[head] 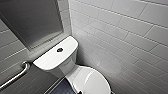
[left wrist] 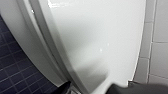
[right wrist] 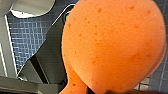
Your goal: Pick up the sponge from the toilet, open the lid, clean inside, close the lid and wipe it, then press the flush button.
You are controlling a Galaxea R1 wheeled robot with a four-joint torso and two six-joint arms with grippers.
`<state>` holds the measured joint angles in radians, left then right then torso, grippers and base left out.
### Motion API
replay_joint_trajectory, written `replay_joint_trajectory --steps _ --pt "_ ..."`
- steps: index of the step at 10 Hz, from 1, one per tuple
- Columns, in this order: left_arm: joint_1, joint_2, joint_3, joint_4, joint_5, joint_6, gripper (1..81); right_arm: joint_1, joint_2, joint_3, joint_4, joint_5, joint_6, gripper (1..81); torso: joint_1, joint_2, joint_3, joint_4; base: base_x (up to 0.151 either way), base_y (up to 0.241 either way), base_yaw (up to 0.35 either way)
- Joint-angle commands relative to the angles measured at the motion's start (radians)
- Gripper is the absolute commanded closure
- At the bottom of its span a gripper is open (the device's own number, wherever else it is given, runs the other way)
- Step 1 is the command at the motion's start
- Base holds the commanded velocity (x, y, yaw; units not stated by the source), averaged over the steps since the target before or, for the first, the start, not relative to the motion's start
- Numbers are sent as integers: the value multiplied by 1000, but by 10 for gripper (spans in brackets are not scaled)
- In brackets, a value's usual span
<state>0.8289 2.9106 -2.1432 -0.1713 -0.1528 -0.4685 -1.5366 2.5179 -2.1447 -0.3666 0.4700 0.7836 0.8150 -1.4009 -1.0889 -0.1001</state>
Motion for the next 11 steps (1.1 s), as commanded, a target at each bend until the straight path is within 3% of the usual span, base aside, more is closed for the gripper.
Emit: replay_joint_trajectory --steps 1,5,7,11 --pt "-112 22 31 13 -5 8 10 -12 -37 0 -23 -50 5 811 0 0 0 0 0 0 0" --pt "-60 79 -113 58 7 8 10 -11 -38 6 -25 -48 5 811 0 0 0 0 0 0 0" --pt "-50 92 -120 104 7 8 10 -8 -41 11 -25 -50 6 811 0 0 0 0 0 0 0" --pt "-43 92 -142 84 -16 -12 10 -8 -40 13 -25 -48 5 811 0 0 0 0 0 0 0"
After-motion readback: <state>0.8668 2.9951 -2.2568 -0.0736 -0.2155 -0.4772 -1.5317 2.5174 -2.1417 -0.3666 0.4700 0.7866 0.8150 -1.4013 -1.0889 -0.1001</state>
